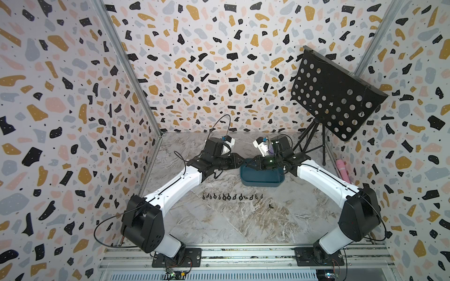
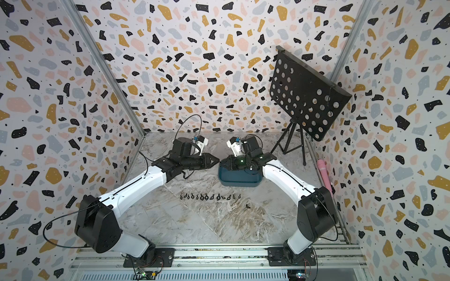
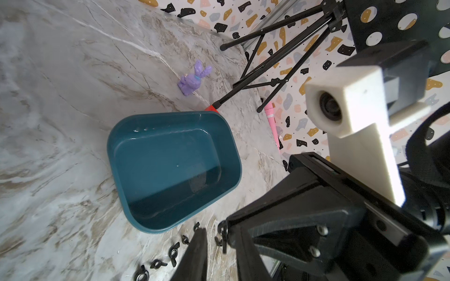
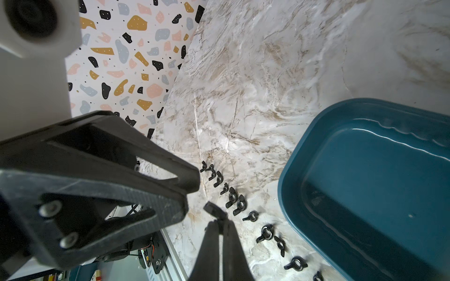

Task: Take out the wing nut from the storage box
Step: Pick up the wing nut from the storage box.

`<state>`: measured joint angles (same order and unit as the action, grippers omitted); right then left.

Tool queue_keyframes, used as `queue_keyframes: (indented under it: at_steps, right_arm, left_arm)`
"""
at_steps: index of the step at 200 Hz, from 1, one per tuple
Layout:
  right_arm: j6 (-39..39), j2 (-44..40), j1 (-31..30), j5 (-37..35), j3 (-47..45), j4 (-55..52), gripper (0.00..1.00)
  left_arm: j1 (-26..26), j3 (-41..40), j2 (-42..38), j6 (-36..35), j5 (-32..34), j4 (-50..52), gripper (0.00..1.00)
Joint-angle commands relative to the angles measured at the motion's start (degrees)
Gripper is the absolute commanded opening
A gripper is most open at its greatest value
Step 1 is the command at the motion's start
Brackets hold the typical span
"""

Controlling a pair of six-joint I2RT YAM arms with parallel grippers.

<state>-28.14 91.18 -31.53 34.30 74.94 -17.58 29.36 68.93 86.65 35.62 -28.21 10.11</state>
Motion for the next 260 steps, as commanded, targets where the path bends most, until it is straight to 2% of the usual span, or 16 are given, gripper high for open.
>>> queue_keyframes:
  at_steps: [1,107,155,189,201,212,260]
  right_arm:
    - [0.65,-2.14,-0.24,0.85,1.71,-0.63,0.00]
    - [0.55,-2.32,-0.29,1.20,1.78,-0.52,0.00]
    - [0.28,-2.41,-0.28,1.29,1.73,-0.45,0.00]
    - [0.11,-2.59,-0.22,1.04,1.66,-0.70,0.00]
    - [0.11,-2.82,-0.27,0.36,1.50,-1.15,0.14]
    - [0.10,-3.09,-0.22,-1.17,1.51,-2.14,0.35]
    - [-0.20,-6.03,0.79,-5.92,-0.79,-2.51,0.55]
  left_arm:
    - [0.28,2.16,0.76,-0.10,-1.54,-2.68,0.24]
    - [1.28,2.78,2.78,0.09,-2.43,-3.25,0.18]
    - [1.44,2.58,2.70,0.05,-2.33,-3.34,0.00]
    - [1.40,2.05,1.87,-0.15,-0.90,-3.26,0.00]
    - [1.42,1.85,1.43,-0.44,-0.20,-2.95,0.00]
    - [1.40,1.76,0.98,-0.78,0.64,-2.45,0.00]
    - [0.24,0.61,-1.86,-2.83,4.70,2.14,0.00]
